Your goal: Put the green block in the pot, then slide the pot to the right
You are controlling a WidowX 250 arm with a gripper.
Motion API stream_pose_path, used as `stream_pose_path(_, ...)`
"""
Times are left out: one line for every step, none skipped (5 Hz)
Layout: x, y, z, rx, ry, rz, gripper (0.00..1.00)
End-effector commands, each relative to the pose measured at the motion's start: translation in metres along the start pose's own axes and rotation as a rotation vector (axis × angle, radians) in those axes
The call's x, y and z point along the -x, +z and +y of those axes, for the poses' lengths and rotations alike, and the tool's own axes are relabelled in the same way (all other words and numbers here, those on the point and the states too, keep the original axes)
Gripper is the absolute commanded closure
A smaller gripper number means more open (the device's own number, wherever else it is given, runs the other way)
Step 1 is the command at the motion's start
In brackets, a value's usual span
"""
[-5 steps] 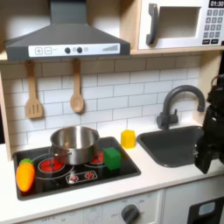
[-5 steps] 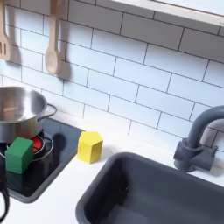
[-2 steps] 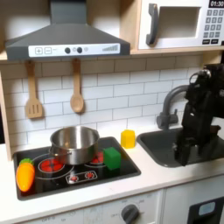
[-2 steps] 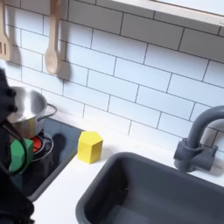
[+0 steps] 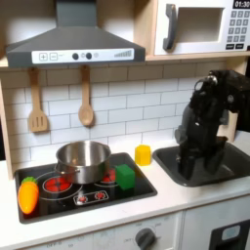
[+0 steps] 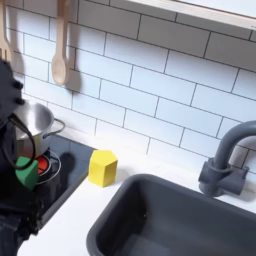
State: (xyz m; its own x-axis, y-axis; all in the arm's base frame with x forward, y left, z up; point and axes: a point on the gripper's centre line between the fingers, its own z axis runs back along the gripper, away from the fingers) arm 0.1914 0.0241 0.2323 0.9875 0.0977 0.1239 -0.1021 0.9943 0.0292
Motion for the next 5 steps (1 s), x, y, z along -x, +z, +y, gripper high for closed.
stream_pose_path(-0.027,-0.007,0.012,-0.019,0.018,-0.007,0.00)
stream_pose_path(-0.038,-0.010,0.017,-0.023,0.022,-0.010,0.00)
stream_pose_path(-0.047,-0.013,0.021,-0.029,0.033,-0.012,0.00)
stream_pose_path(-0.055,-0.015,0.026,-0.037,0.038,-0.010,0.00)
stream_pose_path(-0.065,-0.016,0.032,-0.039,0.056,-0.015,0.00)
